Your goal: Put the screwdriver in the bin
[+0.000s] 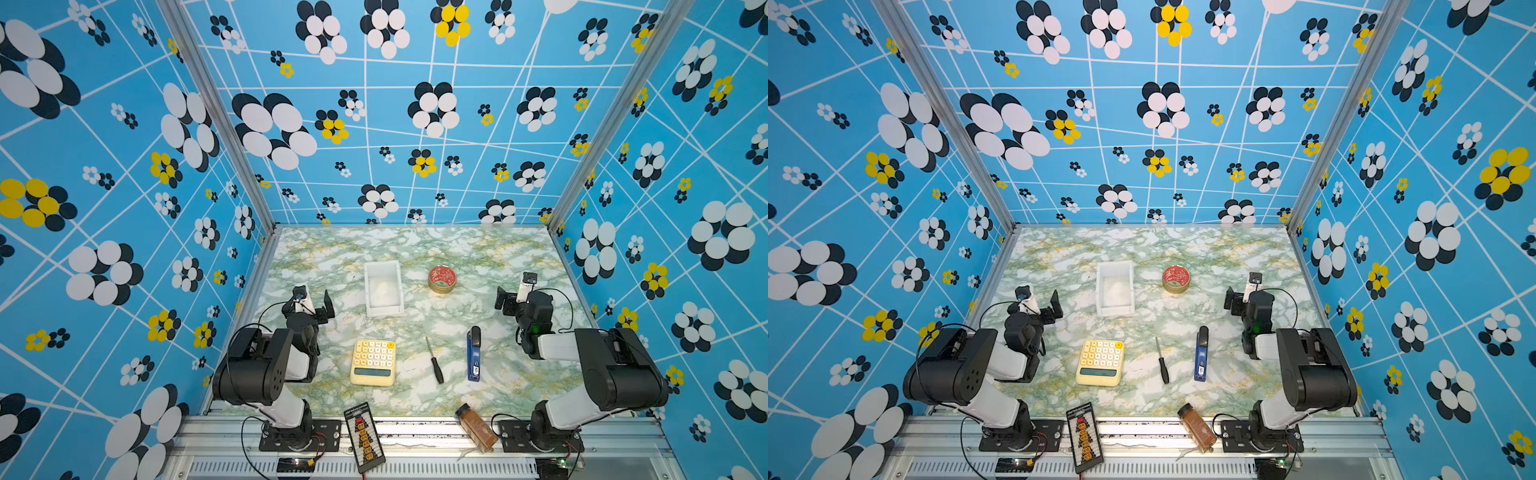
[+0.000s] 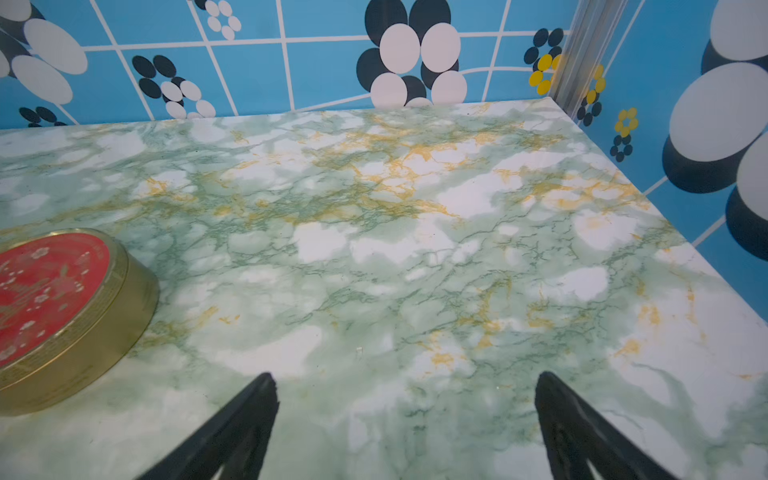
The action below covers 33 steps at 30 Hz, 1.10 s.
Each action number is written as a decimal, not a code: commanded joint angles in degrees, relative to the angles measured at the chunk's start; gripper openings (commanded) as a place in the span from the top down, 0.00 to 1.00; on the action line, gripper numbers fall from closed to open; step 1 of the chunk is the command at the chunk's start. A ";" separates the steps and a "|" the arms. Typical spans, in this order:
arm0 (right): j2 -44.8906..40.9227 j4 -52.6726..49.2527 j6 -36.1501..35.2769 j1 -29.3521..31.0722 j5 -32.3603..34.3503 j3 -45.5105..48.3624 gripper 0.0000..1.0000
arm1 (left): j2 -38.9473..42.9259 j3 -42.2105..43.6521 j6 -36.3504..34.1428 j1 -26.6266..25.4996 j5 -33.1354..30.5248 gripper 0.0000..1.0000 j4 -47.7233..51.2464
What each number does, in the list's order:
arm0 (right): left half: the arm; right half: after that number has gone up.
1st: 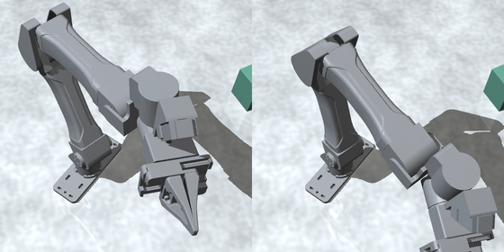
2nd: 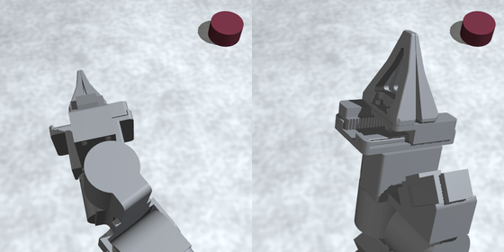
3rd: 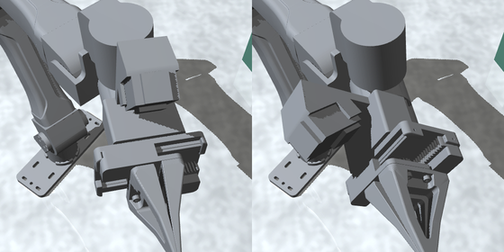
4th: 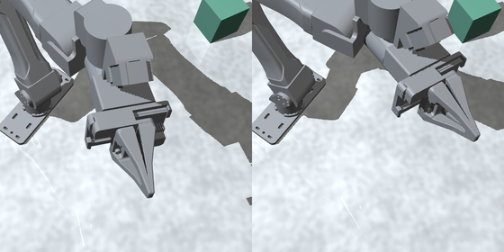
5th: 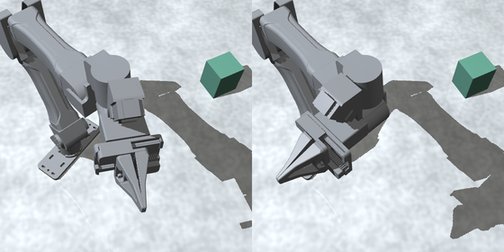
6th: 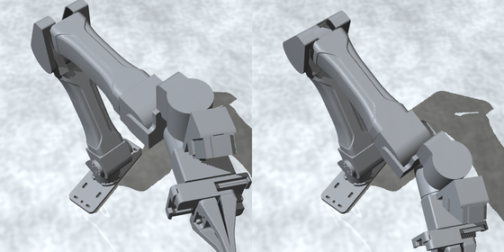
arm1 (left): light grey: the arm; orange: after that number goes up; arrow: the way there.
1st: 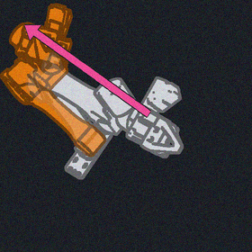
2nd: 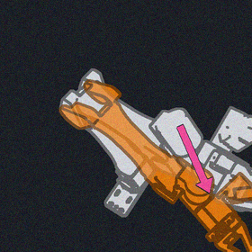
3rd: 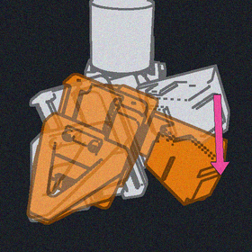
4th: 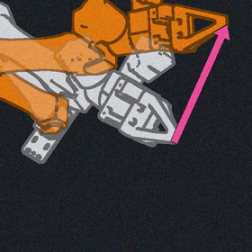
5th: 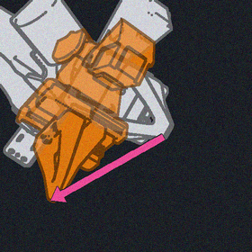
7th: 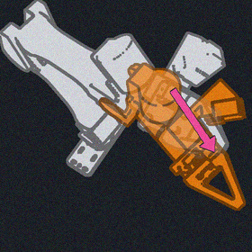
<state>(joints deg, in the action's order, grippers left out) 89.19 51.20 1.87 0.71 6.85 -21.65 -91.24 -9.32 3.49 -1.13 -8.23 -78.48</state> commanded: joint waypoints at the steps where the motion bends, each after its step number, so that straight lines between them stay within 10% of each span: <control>1: -0.86 -0.58 -0.40 -0.35 -0.87 -0.76 0.01 | -0.35 0.46 0.41 0.51 -0.75 0.01 -1.61; 33: -0.79 -0.57 -0.29 -0.40 -0.84 -0.76 0.01 | -0.26 0.27 -1.38 0.51 4.33 0.01 -1.07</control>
<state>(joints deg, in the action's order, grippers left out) 89.21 51.20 1.87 0.71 6.85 -21.65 -91.24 -9.32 3.01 -1.08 -4.69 -78.17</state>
